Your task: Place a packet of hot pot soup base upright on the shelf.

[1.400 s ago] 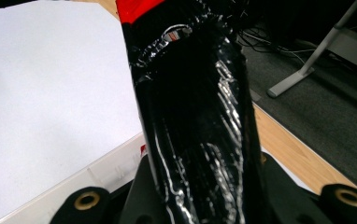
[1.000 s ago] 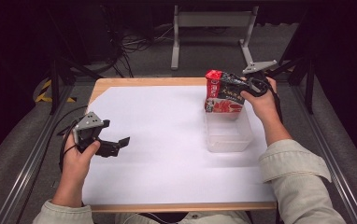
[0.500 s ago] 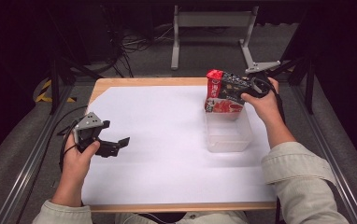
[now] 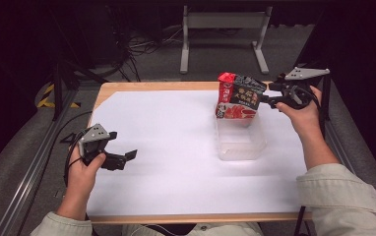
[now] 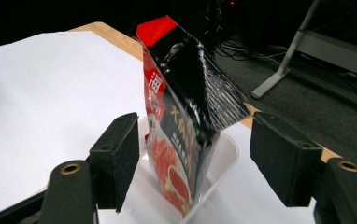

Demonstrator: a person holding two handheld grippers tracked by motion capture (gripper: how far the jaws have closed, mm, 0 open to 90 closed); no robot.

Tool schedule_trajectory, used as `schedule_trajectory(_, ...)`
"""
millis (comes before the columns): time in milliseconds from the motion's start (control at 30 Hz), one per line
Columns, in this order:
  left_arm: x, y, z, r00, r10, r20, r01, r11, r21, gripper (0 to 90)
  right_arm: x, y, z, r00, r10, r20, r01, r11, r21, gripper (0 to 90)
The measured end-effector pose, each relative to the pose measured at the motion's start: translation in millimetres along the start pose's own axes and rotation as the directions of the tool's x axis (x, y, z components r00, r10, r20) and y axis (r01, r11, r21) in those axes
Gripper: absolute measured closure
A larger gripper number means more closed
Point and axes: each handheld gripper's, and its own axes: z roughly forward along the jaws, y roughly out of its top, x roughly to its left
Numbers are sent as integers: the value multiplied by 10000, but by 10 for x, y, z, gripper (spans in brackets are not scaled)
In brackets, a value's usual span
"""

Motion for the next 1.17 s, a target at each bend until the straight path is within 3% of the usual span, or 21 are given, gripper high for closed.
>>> schedule_trajectory(233, -27, -55, -51, 9991, 105, 415, -98, 9998, -171, 27, 85, -118, -299, 9996, -125, -251, 119, 9996, -247, 347)
schedule_trajectory(267, -29, -62, -63, 9990, 115, 425, -107, 9998, -192, 28, 137, -171, -396, 9987, -84, -508, 63, 9991, -419, 361)
schedule_trajectory(433, -69, -104, -111, 9976, 311, 613, -287, 9988, -401, 27, 255, -279, -548, 9957, -25, -925, -39, 9976, -687, 349)
schedule_trajectory(467, -80, -109, -114, 9977, 298, 615, -275, 9989, -391, 27, 309, -332, -595, 9929, 1, -1186, -93, 9970, -769, 348)
schedule_trajectory(567, -99, -132, -123, 9968, 415, 686, -383, 9981, -474, 26, 370, -401, -631, 9887, 240, -1477, -360, 9962, -788, 346)
schedule_trajectory(633, -108, -157, -133, 9965, 425, 716, -387, 9978, -535, 25, 483, -519, -662, 9838, 316, -1763, -459, 9959, -774, 298)
schedule_trajectory(733, -110, -210, -117, 9957, 427, 822, -385, 9979, -519, 22, 543, -595, -659, 9808, 353, -1917, -515, 9954, -803, 275)
schedule_trajectory(900, -84, -329, -58, 9959, 151, 890, -95, 9980, -624, 23, 702, -911, -607, 9858, 430, -1622, -588, 9938, -939, 244)
schedule_trajectory(967, -75, -393, -24, 9958, -62, 918, 114, 9983, -569, 23, 760, -1080, -550, 9873, 651, -1451, -769, 9940, -773, 244)
schedule_trajectory(1067, -37, -463, -34, 9966, -50, 825, 115, 9968, -789, 24, 811, -1321, -436, 9838, 993, -1492, -1083, 9927, -538, 259)
schedule_trajectory(1100, -30, -486, -43, 9965, -140, 829, 212, 9960, -863, 24, 820, -1375, -404, 9837, 1060, -1456, -1109, 9935, -256, 259)
schedule_trajectory(1167, -20, -506, -53, 9963, -184, 844, 257, 9959, -872, 24, 824, -1435, -391, 9829, 1175, -1416, -1219, 9923, -225, 258)
